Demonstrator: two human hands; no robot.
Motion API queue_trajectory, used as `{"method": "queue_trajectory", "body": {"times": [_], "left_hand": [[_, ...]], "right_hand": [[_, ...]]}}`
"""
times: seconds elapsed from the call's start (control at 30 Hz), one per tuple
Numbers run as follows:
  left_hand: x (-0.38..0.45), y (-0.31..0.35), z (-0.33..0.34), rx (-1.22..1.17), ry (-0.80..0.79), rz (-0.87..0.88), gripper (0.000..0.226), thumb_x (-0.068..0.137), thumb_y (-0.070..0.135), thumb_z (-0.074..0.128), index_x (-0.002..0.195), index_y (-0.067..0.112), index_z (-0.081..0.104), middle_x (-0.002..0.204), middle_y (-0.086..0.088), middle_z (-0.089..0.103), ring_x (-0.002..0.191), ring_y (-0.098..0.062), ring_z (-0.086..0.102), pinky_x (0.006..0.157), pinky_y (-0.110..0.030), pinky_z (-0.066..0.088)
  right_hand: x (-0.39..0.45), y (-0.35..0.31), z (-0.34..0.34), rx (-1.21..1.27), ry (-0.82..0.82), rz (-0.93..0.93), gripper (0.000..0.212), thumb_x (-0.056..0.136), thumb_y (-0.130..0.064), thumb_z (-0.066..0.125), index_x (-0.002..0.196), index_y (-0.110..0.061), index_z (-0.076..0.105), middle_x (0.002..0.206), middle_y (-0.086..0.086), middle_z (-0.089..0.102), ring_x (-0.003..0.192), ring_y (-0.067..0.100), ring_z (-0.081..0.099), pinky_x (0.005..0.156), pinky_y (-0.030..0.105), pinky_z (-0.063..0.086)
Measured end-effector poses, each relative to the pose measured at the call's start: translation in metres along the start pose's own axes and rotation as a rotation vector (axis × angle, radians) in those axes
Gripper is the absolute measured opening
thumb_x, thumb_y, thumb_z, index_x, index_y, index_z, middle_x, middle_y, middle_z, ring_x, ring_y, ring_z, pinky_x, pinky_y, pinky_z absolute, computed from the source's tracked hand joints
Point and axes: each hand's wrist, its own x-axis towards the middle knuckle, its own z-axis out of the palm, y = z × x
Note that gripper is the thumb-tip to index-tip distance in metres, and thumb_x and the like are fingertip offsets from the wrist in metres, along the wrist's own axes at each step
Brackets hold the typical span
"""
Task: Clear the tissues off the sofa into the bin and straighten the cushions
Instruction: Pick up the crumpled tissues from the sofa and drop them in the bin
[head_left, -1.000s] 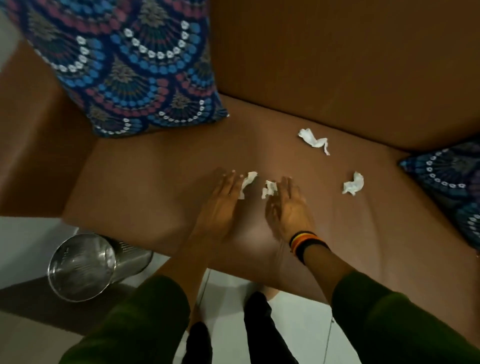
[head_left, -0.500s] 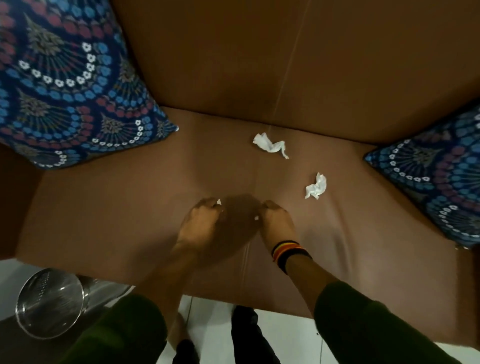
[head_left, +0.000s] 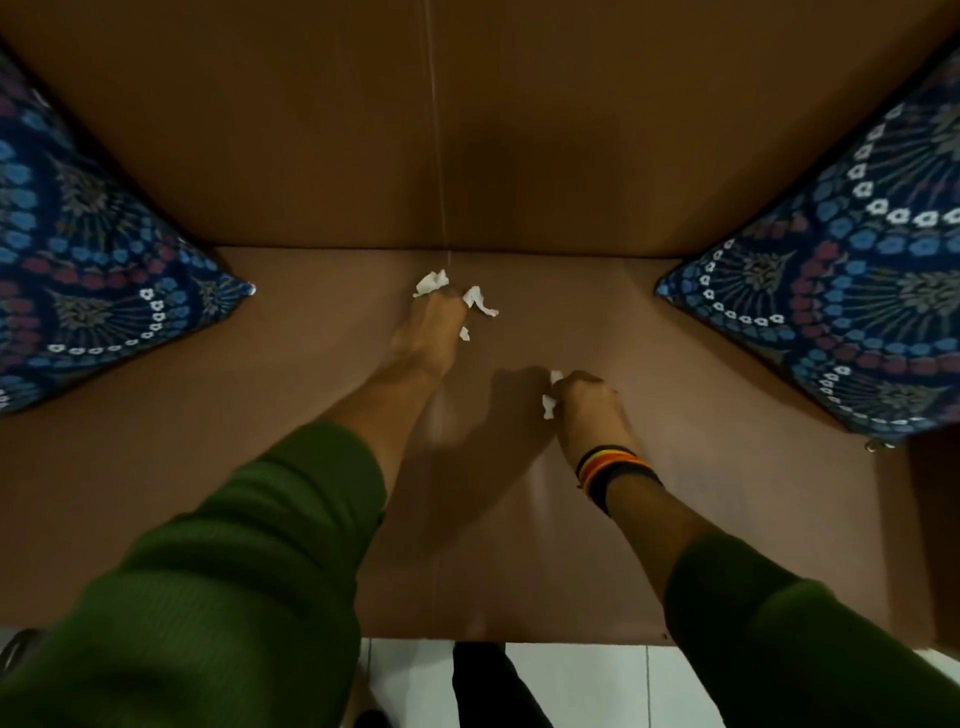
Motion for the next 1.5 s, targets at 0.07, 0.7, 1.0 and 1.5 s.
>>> {"method": "queue_trajectory", "body": {"times": [0.07, 0.7, 1.0, 1.5], "left_hand": [[-0.004, -0.004, -0.001, -0.121, 0.049, -0.068, 0.024, 0.101, 0.0, 0.052, 0.123, -0.002, 0.061, 0.125, -0.021, 0.064, 0.111, -0.035, 0.069, 0.089, -0.044, 0.057], [-0.336, -0.253, -0.031, -0.162, 0.158, -0.495, 0.025, 0.081, 0.008, 0.073, 0.098, 0.025, 0.081, 0.113, 0.002, 0.07, 0.104, -0.017, 0.068, 0.08, -0.02, 0.049], [-0.483, -0.407, 0.023, -0.462, 0.322, -0.815, 0.035, 0.097, -0.001, 0.053, 0.12, 0.011, 0.076, 0.129, -0.013, 0.07, 0.115, -0.031, 0.068, 0.103, -0.042, 0.054], [-0.507, -0.538, 0.116, -0.667, 0.286, -0.935, 0.045, 0.105, 0.018, 0.049, 0.15, 0.024, 0.047, 0.14, -0.015, 0.062, 0.127, -0.035, 0.062, 0.107, -0.052, 0.053]], "right_hand": [[-0.015, -0.006, 0.004, 0.043, -0.034, 0.029, 0.024, 0.099, -0.019, 0.055, 0.107, -0.003, 0.07, 0.111, 0.01, 0.071, 0.109, 0.03, 0.068, 0.095, 0.03, 0.052], [-0.139, -0.276, 0.101, 0.167, -0.186, -0.31, 0.015, 0.088, -0.011, 0.065, 0.082, -0.014, 0.078, 0.087, 0.008, 0.075, 0.081, 0.025, 0.069, 0.076, 0.032, 0.055], [-0.22, -0.429, 0.263, 0.28, -0.35, -0.303, 0.026, 0.09, -0.003, 0.06, 0.1, -0.017, 0.08, 0.104, 0.01, 0.078, 0.091, 0.028, 0.075, 0.092, 0.039, 0.06], [-0.232, -0.536, 0.43, 0.014, -0.612, -0.348, 0.057, 0.096, -0.005, 0.052, 0.15, -0.02, 0.043, 0.146, 0.017, 0.053, 0.133, 0.038, 0.052, 0.111, 0.047, 0.046]]}}
